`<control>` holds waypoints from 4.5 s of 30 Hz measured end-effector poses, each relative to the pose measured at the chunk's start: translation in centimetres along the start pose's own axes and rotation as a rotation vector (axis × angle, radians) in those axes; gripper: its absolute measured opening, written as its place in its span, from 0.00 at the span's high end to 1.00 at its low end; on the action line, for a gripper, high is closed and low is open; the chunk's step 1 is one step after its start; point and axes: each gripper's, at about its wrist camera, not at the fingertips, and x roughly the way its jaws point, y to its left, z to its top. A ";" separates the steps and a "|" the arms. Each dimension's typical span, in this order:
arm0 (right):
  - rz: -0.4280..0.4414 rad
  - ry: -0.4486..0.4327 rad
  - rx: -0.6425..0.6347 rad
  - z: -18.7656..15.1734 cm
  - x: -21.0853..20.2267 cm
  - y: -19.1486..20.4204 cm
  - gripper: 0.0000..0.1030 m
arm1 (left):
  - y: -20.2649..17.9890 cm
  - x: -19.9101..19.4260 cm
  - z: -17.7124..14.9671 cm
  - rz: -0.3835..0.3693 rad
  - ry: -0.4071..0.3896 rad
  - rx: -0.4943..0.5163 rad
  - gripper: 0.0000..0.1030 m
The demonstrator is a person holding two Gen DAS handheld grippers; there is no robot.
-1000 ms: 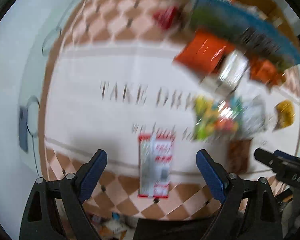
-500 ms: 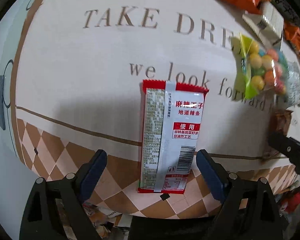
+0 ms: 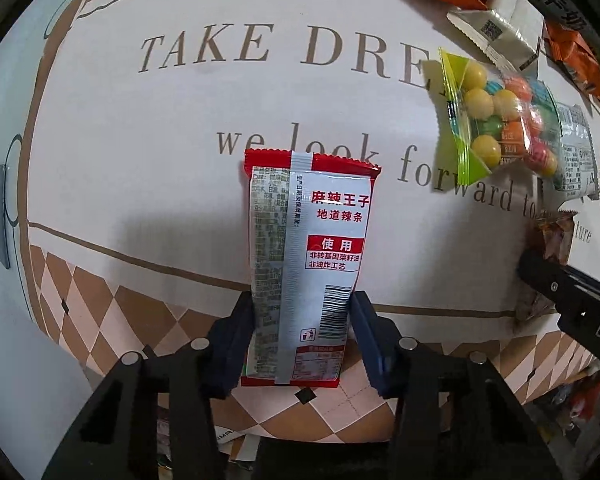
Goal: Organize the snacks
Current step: 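Grasp the red-white strip pack with the left tool while the right tool grasps the brown cracker pack, then lower both packs into the box and open both tools, then grasp the candy bag with the left tool while the right tool grasps the white biscuit pack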
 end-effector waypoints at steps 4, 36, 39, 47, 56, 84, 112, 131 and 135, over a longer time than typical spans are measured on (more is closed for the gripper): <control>0.041 0.019 0.016 -0.3 -0.2 -0.9 0.39 | -0.2 -1.4 0.4 -0.005 -0.018 -0.021 0.59; 0.357 -0.262 0.143 9.5 -21.4 -9.8 0.40 | -9.5 -24.9 14.0 -0.286 -0.349 0.123 0.59; 0.351 -0.306 0.165 12.9 -24.2 -11.3 0.40 | -11.0 -26.4 17.6 -0.277 -0.354 0.138 0.59; 0.323 -0.328 0.199 22.3 -26.7 -13.3 0.40 | -13.5 -25.2 27.6 -0.209 -0.264 0.142 0.59; 0.218 -0.226 0.215 30.0 -21.4 -13.7 0.40 | -14.4 -18.3 33.0 -0.152 -0.078 0.105 0.59; 0.070 -0.101 -0.015 30.7 -16.6 -10.7 0.06 | -13.7 -15.2 33.0 -0.126 -0.016 0.074 0.15; 0.267 -0.178 0.108 13.4 -20.8 -11.7 0.06 | -9.3 -21.8 14.1 -0.106 -0.408 0.065 0.15; 0.349 0.158 0.292 9.7 -5.7 -10.4 0.07 | -10.7 -7.9 8.1 0.075 -0.275 0.626 0.15; 0.321 0.165 0.309 9.0 -5.5 -12.3 0.07 | -13.6 -6.1 7.3 0.121 -0.254 0.836 0.15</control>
